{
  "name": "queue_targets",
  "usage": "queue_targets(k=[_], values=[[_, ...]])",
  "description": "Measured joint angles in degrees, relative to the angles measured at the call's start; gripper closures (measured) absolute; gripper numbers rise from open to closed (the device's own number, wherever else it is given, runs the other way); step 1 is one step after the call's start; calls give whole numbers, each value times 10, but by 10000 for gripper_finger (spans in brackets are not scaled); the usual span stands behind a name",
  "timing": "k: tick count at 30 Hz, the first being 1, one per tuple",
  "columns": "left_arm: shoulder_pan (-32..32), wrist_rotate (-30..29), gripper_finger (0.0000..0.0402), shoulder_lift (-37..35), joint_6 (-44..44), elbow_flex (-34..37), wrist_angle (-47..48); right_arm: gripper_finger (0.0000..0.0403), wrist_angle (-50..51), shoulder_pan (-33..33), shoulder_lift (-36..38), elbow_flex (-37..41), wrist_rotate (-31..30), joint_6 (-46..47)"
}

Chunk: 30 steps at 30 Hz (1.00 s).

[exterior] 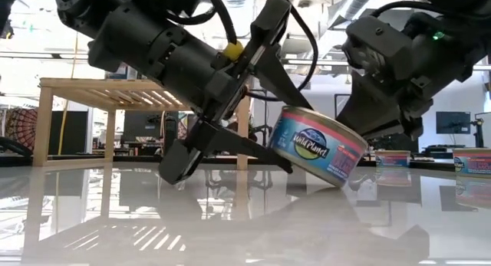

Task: Stack canned seafood by type on shelf
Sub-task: Stack the blue tuna can on top of the bottom blue tuna can on the shelf

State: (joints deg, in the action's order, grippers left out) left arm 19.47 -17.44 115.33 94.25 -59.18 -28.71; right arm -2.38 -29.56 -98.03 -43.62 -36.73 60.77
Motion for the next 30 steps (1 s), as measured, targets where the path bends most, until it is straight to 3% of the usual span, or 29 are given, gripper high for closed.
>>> queue_targets(k=[7, 14, 20, 30], values=[[-16, 22, 196, 0, -87, 0, -5, 358, 22, 1, 32, 1, -1, -28], [-28, 24, 212, 0, -120, 0, -8, 345, 60, 0, 50, 1, 13, -39], [-33, 21, 200, 0, -145, 0, -8, 301, 99, 0, 62, 0, 40, -43], [-33, 39, 211, -7, -155, 2, -40, 228, 275, -4, 161, 0, 42, -37]])
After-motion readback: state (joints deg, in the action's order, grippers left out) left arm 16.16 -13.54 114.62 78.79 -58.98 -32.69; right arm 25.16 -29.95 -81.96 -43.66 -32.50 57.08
